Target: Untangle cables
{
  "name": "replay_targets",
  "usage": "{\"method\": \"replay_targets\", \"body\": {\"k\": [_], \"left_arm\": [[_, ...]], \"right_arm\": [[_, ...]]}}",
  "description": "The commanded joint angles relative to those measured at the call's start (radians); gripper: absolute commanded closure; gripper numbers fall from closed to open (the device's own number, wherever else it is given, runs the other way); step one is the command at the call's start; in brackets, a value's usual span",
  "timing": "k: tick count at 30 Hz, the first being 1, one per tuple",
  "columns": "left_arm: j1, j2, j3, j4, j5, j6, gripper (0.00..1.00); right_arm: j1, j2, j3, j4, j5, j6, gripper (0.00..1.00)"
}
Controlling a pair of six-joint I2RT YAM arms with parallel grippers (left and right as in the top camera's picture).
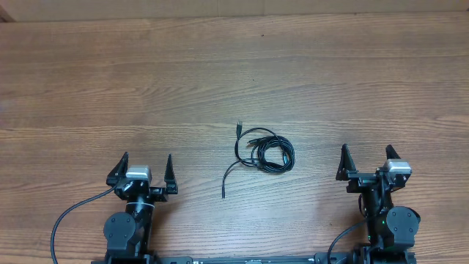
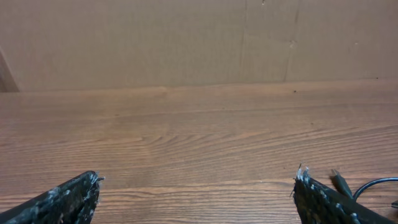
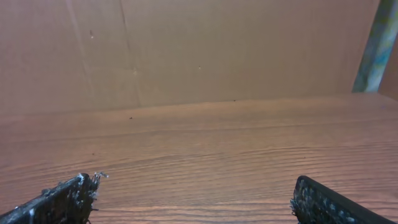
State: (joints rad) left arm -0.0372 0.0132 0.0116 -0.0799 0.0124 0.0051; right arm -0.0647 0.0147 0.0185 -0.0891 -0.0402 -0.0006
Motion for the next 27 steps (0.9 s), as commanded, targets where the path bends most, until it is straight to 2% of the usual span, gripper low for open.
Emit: {"method": "replay_targets", "body": {"k": [1,27], "left_arm": [[0.006,-0.008,-0.007,0.003,0.008,-0.013,0.01],[0.005,-0.008,0.011,0.003,0.015,-0.013,0.01]], "right_arm": [[-0.003,-0.012,-0.011,0.007,0.005,-0.005,0.0],[-0.003,-0.012,-0.011,0.007,0.005,-0.005,0.0]]}}
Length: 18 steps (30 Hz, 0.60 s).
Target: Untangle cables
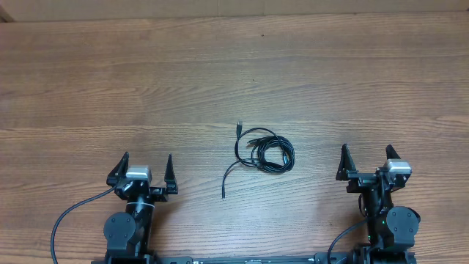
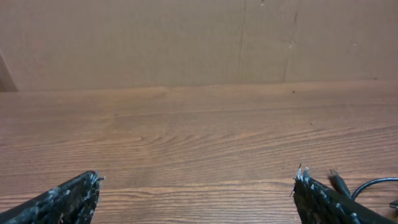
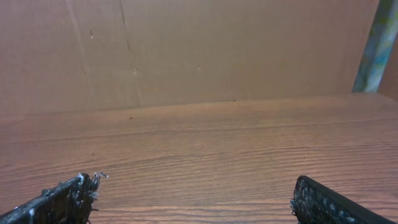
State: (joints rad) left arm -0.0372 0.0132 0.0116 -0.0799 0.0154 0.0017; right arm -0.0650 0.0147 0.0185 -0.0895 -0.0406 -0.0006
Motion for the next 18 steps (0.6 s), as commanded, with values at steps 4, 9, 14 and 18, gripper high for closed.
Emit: {"method": "replay_targets", "body": {"k": [4,9,14,18], "left_arm": [[0.005,-0.008,0.017,0.002,0.013,-0.01,0.0],[0.005,-0.008,0.027,0.002,0.046,-0.019,0.01],[0.005,-0.008,0.048,-0.03,0.056,-0.051,0.0],[0.005,-0.008,0.084,-0.078,0.056,-0.051,0.01]], "right_arm": [[-0.003,-0.012,-0.011,0.008,0.005,-0.005,0.0],[-0.003,-0.012,-0.011,0.008,0.005,-0.005,0.0],[-0.003,-0.012,-0.011,0.008,0.005,-0.005,0.0],[-0.003,-0.012,-0.011,0.008,0.005,-0.005,0.0]]}}
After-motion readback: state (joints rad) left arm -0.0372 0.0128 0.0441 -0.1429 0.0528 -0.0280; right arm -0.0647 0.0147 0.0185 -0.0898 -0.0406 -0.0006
